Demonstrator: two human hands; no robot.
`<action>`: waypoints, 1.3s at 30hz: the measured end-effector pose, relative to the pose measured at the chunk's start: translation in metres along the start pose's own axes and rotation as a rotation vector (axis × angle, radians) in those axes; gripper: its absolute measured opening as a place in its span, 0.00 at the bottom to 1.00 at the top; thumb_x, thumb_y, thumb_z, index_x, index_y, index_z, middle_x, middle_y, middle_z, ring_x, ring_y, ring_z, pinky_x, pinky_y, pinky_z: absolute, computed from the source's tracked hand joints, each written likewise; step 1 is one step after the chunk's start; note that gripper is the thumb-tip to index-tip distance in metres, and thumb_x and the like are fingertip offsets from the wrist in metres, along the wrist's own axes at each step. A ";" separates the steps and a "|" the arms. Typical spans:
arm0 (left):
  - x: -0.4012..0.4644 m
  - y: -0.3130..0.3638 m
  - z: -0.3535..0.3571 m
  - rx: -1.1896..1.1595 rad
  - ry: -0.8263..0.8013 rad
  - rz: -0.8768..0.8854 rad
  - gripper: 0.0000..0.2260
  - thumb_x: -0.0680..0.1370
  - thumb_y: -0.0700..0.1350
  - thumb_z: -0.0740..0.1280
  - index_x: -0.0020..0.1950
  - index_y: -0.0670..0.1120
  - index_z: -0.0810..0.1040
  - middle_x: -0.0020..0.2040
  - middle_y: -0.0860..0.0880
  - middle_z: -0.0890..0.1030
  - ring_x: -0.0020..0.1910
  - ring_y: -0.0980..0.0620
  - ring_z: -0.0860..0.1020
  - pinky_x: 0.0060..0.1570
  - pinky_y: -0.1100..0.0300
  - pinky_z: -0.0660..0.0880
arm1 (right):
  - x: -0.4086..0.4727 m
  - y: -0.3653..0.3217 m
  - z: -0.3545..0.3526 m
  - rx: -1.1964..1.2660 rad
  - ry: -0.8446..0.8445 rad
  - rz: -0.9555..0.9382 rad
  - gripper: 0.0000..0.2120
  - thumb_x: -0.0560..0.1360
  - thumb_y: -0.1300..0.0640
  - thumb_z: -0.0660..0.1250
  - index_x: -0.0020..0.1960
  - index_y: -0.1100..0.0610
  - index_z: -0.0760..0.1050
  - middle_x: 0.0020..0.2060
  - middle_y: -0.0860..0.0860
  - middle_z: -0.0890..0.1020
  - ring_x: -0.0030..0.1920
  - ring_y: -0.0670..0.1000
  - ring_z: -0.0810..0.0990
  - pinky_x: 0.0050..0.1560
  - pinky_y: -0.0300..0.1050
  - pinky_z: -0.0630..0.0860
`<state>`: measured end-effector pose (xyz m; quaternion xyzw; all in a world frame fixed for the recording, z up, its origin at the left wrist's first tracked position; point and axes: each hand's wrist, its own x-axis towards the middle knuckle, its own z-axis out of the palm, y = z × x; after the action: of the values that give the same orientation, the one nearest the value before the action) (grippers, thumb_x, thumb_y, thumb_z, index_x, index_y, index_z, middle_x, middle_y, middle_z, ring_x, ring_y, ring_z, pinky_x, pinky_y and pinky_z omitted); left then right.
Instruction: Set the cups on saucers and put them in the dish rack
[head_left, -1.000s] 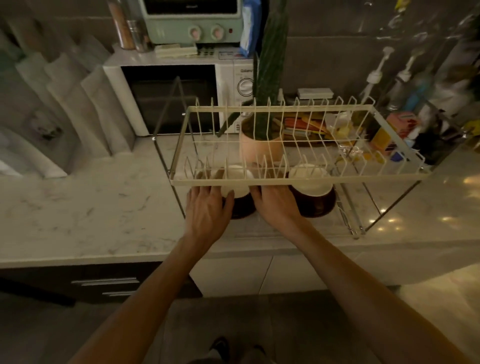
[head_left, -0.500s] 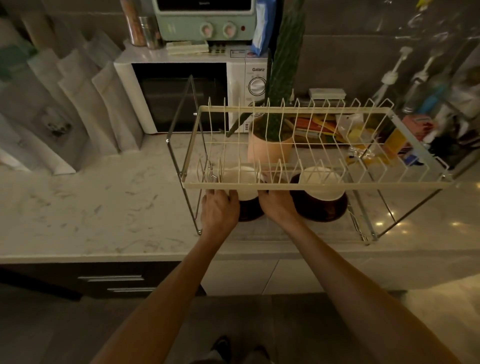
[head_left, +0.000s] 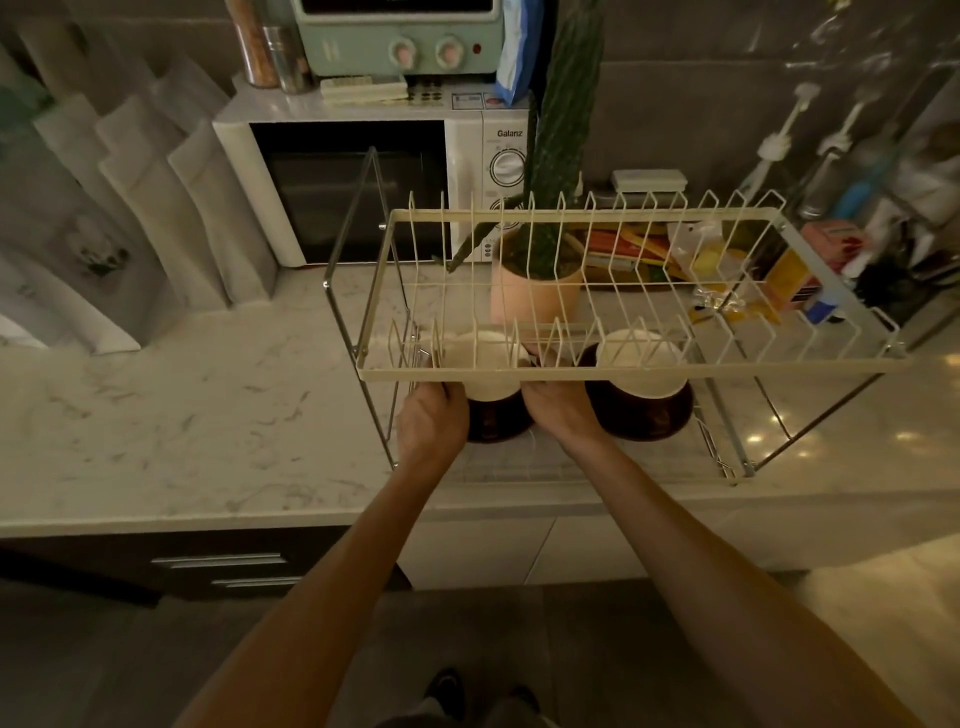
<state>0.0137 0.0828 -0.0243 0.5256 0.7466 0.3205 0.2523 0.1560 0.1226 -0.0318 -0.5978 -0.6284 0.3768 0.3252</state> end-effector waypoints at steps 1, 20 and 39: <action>-0.001 0.000 0.000 -0.002 -0.004 0.003 0.20 0.83 0.51 0.51 0.72 0.45 0.66 0.59 0.39 0.79 0.55 0.37 0.78 0.46 0.55 0.68 | 0.000 0.000 0.000 0.000 0.002 -0.014 0.17 0.81 0.52 0.61 0.68 0.53 0.73 0.66 0.51 0.77 0.67 0.52 0.74 0.69 0.55 0.70; -0.001 0.001 -0.003 0.049 -0.085 0.078 0.24 0.82 0.52 0.52 0.77 0.48 0.57 0.70 0.40 0.71 0.65 0.38 0.73 0.61 0.45 0.71 | -0.007 -0.001 -0.007 0.032 0.008 -0.025 0.16 0.81 0.55 0.61 0.68 0.55 0.73 0.65 0.52 0.77 0.63 0.47 0.73 0.60 0.40 0.67; -0.041 0.009 -0.044 0.661 -0.247 0.294 0.21 0.81 0.57 0.55 0.70 0.49 0.67 0.60 0.42 0.79 0.57 0.42 0.79 0.54 0.48 0.76 | -0.054 -0.029 -0.030 -0.639 0.006 -0.225 0.22 0.82 0.47 0.56 0.70 0.57 0.67 0.66 0.58 0.74 0.66 0.60 0.72 0.57 0.54 0.75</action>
<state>0.0016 0.0365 0.0134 0.7147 0.6903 0.0294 0.1087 0.1710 0.0716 0.0106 -0.5976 -0.7757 0.1207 0.1629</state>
